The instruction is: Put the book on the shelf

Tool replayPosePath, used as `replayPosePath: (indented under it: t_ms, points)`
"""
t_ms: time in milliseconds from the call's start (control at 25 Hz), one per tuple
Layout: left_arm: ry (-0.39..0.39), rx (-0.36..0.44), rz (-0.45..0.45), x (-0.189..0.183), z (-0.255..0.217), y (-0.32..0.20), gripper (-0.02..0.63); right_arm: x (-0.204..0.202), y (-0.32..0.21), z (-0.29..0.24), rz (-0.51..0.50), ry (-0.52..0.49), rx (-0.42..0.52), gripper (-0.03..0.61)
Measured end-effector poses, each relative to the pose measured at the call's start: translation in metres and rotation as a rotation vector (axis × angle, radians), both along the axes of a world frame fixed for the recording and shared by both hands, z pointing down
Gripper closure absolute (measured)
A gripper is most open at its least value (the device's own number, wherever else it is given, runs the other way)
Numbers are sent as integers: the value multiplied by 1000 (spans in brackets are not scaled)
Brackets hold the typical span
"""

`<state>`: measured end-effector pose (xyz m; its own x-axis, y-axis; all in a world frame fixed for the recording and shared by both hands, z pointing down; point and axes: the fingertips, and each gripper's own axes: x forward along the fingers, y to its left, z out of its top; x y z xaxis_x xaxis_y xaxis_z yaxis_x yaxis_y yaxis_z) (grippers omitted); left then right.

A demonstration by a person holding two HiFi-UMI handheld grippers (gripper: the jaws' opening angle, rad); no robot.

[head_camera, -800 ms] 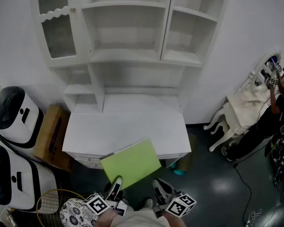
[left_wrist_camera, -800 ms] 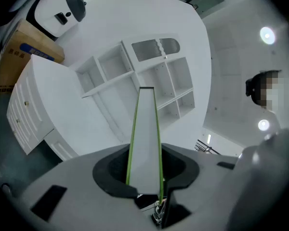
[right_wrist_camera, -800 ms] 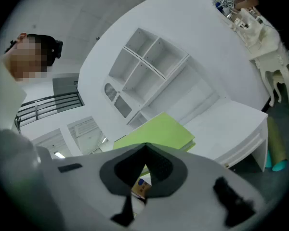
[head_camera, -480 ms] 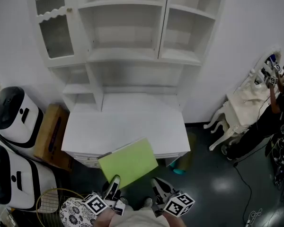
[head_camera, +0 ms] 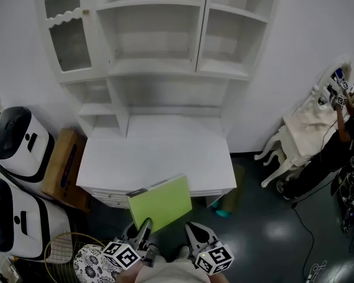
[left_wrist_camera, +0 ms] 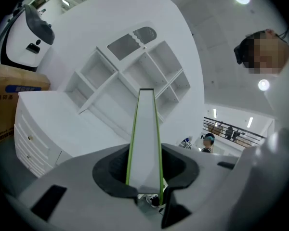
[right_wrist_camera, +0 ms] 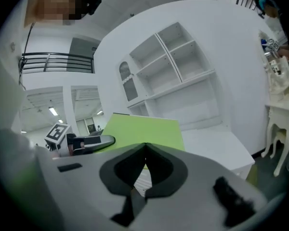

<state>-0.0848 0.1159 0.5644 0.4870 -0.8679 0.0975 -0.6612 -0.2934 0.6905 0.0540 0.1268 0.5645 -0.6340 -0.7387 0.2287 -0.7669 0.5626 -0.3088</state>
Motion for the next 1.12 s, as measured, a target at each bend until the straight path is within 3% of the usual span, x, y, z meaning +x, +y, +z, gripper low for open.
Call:
replayPosePath:
  t_ms: [320, 720, 880, 1120]
  points:
    - [23, 20, -46, 6, -14, -15, 477, 24, -6, 1, 9, -1, -10, 566]
    - [209, 7, -151, 21, -27, -36, 477, 62, -15, 7, -28, -12, -14, 566]
    - [251, 1, -178, 24, -31, -45, 477, 71, -21, 9, -32, 15, -3, 566]
    - [226, 17, -196, 13, -31, -64, 477, 62, -38, 10, -40, 37, 18, 566]
